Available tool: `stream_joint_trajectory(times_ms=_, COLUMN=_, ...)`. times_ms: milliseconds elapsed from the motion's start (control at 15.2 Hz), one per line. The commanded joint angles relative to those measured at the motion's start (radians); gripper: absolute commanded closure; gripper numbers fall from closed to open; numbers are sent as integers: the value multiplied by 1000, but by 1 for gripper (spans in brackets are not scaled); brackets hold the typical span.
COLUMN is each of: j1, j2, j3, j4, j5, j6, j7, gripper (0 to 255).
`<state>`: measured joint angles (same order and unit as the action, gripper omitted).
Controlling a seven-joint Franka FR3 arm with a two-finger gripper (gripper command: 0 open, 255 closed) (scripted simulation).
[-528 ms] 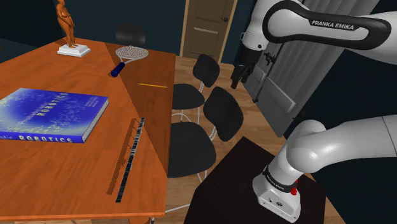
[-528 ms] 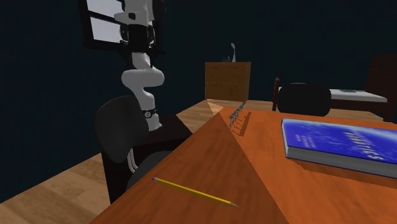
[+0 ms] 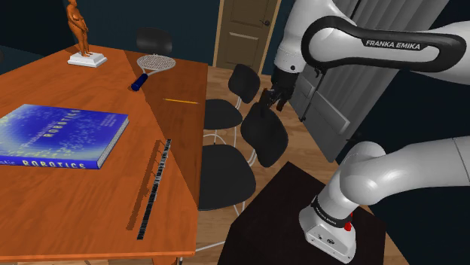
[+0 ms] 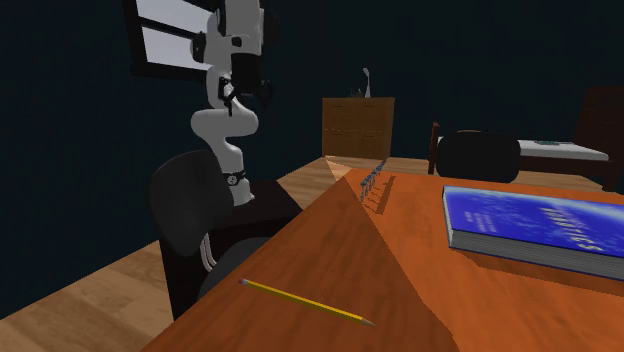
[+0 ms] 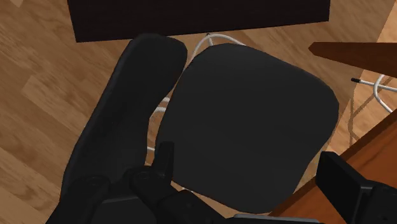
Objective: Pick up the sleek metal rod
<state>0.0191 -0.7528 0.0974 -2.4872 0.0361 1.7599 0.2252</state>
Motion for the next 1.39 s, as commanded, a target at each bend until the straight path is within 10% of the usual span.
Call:
stream_joint_trajectory(times_ms=0, j1=10, j2=6, j3=54, j4=-12, j5=37, j6=21, j7=89, gripper=0)
stream_joint_trajectory(times_ms=792, j1=13, j2=242, j3=373, j4=61, j5=167, j6=217, j7=585, gripper=0)
stream_joint_trajectory(times_ms=1320, j1=-57, j2=539, j3=590, j4=242, j5=70, j6=336, j7=965, gripper=0)
